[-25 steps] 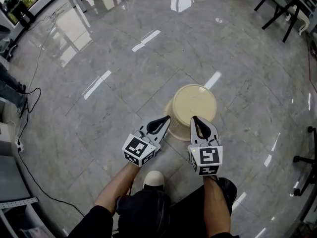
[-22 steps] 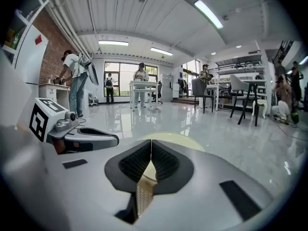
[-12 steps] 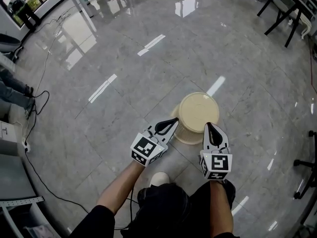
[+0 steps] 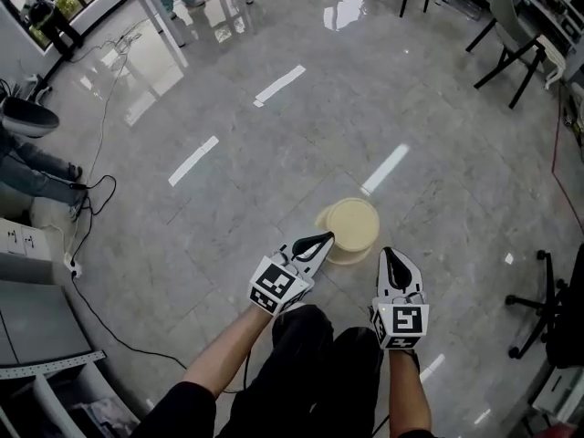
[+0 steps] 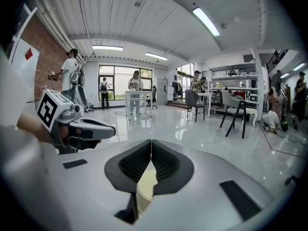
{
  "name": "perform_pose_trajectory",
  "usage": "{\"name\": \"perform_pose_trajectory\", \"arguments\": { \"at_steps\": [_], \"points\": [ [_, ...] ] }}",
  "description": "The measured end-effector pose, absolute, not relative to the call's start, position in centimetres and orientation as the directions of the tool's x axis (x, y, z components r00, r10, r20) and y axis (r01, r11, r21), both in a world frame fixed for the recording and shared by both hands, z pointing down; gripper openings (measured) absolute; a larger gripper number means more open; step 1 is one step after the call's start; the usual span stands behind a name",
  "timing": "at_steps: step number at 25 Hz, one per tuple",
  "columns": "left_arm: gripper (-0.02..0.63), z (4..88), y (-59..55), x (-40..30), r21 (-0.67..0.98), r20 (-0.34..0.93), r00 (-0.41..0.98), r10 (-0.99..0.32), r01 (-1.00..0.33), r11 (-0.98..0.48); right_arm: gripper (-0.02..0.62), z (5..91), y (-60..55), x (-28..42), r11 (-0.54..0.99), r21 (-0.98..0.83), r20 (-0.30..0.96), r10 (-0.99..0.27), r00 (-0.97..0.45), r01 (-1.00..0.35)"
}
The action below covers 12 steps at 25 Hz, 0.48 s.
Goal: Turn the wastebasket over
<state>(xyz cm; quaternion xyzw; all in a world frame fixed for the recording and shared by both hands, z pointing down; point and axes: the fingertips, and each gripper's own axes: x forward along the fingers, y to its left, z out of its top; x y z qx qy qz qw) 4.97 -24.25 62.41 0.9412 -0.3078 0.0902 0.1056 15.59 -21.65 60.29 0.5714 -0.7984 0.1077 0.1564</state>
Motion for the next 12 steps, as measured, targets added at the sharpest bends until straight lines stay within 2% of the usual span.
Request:
{"name": "perform_pose_trajectory", "arguments": {
  "at_steps": [12],
  "points": [
    [0.007,28.7,-17.5,5.6,0.162,0.220,0.810,-0.544,-0.580,-0.798,0.014,27.2,-14.4,13.0,0.327,-0.079,0.398,-0.856,-0.331,-0.942]
  ]
}}
